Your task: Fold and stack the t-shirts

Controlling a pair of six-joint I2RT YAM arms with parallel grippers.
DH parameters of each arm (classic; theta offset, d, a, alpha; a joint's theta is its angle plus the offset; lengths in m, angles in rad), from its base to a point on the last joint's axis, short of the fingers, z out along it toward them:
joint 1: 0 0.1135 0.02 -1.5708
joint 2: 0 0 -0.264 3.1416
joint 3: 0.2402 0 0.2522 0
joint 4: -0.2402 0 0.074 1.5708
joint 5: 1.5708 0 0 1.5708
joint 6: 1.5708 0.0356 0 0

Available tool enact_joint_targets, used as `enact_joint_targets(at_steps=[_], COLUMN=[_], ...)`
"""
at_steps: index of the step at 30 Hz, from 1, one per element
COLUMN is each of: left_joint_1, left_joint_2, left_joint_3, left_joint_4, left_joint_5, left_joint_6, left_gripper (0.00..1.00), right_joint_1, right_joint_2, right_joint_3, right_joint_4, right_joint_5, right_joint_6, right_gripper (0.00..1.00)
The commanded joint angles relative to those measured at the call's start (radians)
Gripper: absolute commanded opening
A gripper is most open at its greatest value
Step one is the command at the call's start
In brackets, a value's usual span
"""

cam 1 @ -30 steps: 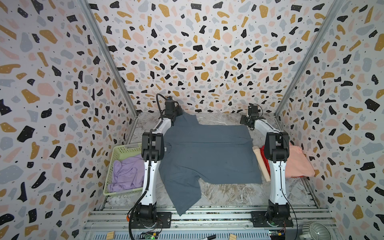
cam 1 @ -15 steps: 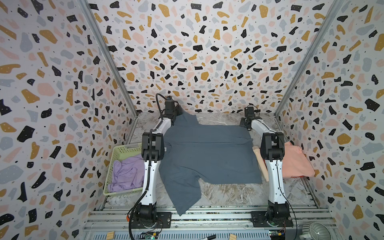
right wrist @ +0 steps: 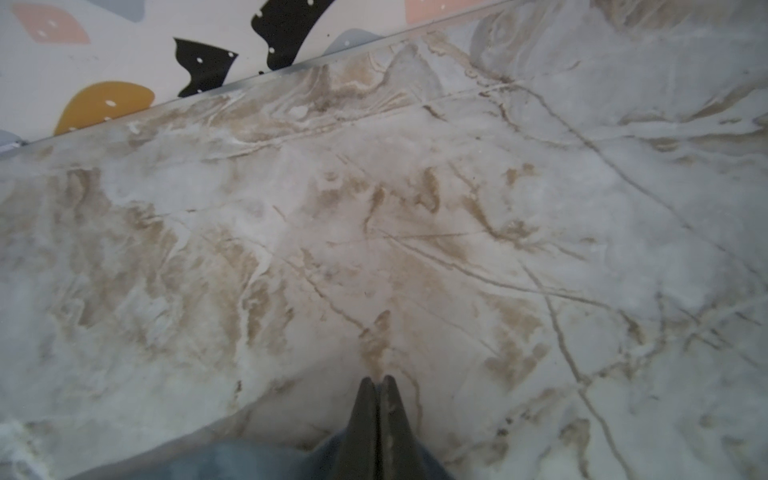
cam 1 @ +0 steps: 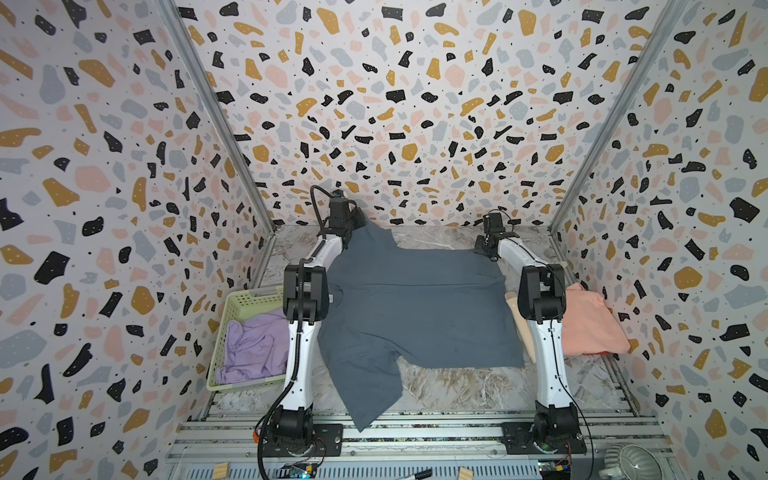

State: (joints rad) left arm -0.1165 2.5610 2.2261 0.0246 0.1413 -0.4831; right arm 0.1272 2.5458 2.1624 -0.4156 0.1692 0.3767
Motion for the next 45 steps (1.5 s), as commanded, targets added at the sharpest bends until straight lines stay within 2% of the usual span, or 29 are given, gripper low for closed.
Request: enact_joint_targets(at_steps=[1,8,13,26,31,34,38,39,40,41,43,45], left_joint_1=[0.012,0.02,0.025,0.026,0.025,0.025,0.017,0.015,0.014,0.012,0.011,0.011], left_joint_2=[-0.02,-0.049,-0.097,-0.34,-0.545,-0.709,-1.008,-1.077,-1.152,-1.223,-1.333,-1.407], left_joint_3=[0.012,0.006,-0.033,-0.313,-0.582,-0.804,-1.156,-1.226,-1.302,-1.364,-1.44,-1.47], left_joint_4=[0.032,0.046,0.053,0.047,0.054,0.067,0.09,0.09,0.083,0.071,0.039,-0.005], left_joint_5=[0.011,0.028,0.05,0.042,0.02,-0.007,-0.07,-0.071,-0.08,-0.105,-0.154,-0.186], left_joint_6=[0.014,0.05,0.09,0.157,0.172,0.158,0.1,0.081,0.057,0.028,-0.003,-0.002], left_gripper=[0.0,0.0,0.0,0.0,0.0,0.0,0.0,0.14,0.33,0.47,0.58,0.61], right_joint_1=[-0.009,-0.024,-0.041,-0.051,-0.061,-0.073,-0.086,-0.093,-0.104,-0.116,-0.131,-0.135], right_joint_2=[-0.077,-0.186,-0.198,-0.354,-0.49,-0.603,-0.786,-0.82,-0.858,-0.89,-0.934,-0.958], right_joint_3=[-0.02,-0.073,-0.081,-0.318,-0.499,-0.655,-0.917,-0.965,-1.012,-1.041,-1.059,-1.048], right_joint_4=[-0.036,0.106,0.118,0.238,0.303,0.341,0.393,0.394,0.396,0.388,0.367,0.347], right_joint_5=[-0.011,-0.014,-0.035,-0.099,-0.127,-0.131,-0.132,-0.127,-0.129,-0.127,-0.108,-0.129], right_joint_6=[-0.026,-0.07,-0.072,-0.114,-0.134,-0.143,-0.127,-0.115,-0.105,-0.097,-0.071,-0.053], right_gripper=[0.0,0.0,0.0,0.0,0.0,0.0,0.0,0.11,0.39,0.57,0.7,0.71])
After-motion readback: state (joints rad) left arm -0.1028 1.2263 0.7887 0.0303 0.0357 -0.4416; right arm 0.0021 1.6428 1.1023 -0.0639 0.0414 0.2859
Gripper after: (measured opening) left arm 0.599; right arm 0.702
